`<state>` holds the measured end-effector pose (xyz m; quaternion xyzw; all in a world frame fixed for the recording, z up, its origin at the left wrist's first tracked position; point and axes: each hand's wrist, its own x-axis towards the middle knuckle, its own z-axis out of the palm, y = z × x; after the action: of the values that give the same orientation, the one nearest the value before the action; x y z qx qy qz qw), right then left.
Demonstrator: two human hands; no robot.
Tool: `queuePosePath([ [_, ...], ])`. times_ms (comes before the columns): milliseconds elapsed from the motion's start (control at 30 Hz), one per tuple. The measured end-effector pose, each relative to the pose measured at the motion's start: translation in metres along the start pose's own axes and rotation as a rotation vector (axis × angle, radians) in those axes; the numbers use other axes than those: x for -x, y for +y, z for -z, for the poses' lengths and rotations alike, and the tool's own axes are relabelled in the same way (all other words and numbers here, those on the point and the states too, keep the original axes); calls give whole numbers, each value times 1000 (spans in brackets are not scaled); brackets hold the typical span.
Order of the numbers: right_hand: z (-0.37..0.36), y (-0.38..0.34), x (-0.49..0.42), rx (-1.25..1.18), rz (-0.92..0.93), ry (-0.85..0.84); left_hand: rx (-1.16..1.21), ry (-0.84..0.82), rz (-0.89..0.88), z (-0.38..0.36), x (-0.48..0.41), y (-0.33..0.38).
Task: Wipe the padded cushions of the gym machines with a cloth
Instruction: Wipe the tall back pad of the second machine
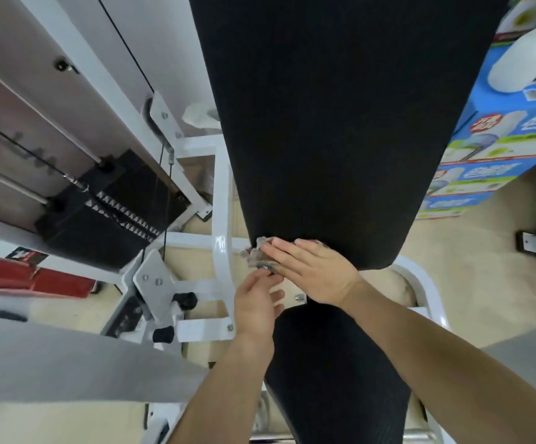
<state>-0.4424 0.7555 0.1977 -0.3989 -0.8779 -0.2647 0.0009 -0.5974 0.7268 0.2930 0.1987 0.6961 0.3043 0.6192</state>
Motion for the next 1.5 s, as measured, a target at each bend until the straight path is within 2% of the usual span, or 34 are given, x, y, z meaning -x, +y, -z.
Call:
queuePosePath([
  [167, 13, 0, 4, 114, 294, -281, -3, -152, 181, 15, 2, -8],
  [233, 27, 11, -2, 166, 367, -317, 8, -188, 184, 17, 12, 3],
  [267, 37, 20, -10, 167, 344, -292, 3, -198, 151, 17, 18, 12],
  [333, 65, 49, -32, 129, 164, -126, 44, -181, 54, 16, 31, 35],
  [400, 101, 85, -59, 15, -108, 101, 192, -120, -5, 16, 38, 59],
  [467, 140, 118, -88, -59, -324, 234, 306, -71, -32, 17, 42, 77],
  [567, 153, 128, -108, -64, -409, 336, 332, -70, -17, 16, 41, 77],
  [633, 127, 106, -99, -42, -317, 316, 325, -60, 18, 14, 37, 65],
  [800, 40, 24, -42, 5, 44, 51, 285, -8, 18, 14, 12, 27],
  [900, 9, -8, -14, 82, 164, -98, 262, -21, 62, 14, -5, 6],
  [967, -3, -15, 0, 84, 187, -119, 256, -58, 105, 13, -13, -9],
  [1100, -14, 3, 35, 88, 232, -153, 214, -177, 183, -4, -17, -32],
  [1267, -20, 49, 92, 147, 258, -105, 159, -309, 230, -54, -18, -41],
  [1500, -16, 92, 143, 205, 312, -163, 166, -476, 299, -91, -10, -53],
])
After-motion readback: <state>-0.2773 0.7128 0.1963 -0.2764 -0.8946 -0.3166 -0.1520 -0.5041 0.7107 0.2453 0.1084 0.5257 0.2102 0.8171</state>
